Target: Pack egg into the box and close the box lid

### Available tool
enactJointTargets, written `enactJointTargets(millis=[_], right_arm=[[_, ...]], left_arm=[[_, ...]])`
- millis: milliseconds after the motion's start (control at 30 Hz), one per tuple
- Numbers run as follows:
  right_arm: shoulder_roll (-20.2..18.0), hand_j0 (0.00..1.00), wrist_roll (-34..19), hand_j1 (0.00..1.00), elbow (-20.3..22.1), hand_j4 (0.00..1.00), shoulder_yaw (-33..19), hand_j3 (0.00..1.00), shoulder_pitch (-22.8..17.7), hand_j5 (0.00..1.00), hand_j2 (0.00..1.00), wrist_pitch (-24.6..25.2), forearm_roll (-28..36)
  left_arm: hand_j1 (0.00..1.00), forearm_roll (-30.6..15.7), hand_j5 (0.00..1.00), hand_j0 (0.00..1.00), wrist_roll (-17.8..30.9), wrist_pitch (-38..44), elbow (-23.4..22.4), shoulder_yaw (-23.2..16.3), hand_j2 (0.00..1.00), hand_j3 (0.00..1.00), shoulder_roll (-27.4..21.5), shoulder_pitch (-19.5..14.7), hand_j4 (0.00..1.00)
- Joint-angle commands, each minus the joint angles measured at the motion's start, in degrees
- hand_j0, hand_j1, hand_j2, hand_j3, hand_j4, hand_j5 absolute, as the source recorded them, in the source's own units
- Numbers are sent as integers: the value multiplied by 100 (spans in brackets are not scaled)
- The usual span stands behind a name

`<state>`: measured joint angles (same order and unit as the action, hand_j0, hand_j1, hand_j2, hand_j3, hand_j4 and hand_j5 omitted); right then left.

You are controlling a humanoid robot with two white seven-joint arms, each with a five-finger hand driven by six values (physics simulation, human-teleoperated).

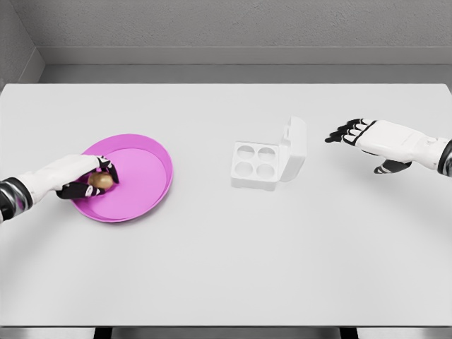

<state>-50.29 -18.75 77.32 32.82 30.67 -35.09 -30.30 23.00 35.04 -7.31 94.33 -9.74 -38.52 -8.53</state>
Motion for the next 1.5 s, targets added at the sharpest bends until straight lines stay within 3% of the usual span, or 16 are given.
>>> enactJointTargets(millis=[0, 667, 1467], right_arm=[[-7, 100, 3, 100, 2, 100, -3, 100, 0, 100, 100, 9, 33], [-7, 100, 3, 100, 2, 100, -12, 100, 9, 100, 100, 9, 33], [-7, 100, 29, 100, 20, 100, -12, 100, -18, 100, 100, 9, 42]], left_arm=[[35, -15, 35, 35, -4, 1, 6, 16, 35, 35, -6, -9, 35], [31, -42, 31, 31, -4, -7, 331, 192, 31, 31, 231, -62, 31], [31, 20, 31, 31, -4, 1, 551, 148, 31, 31, 1180, -387, 31]])
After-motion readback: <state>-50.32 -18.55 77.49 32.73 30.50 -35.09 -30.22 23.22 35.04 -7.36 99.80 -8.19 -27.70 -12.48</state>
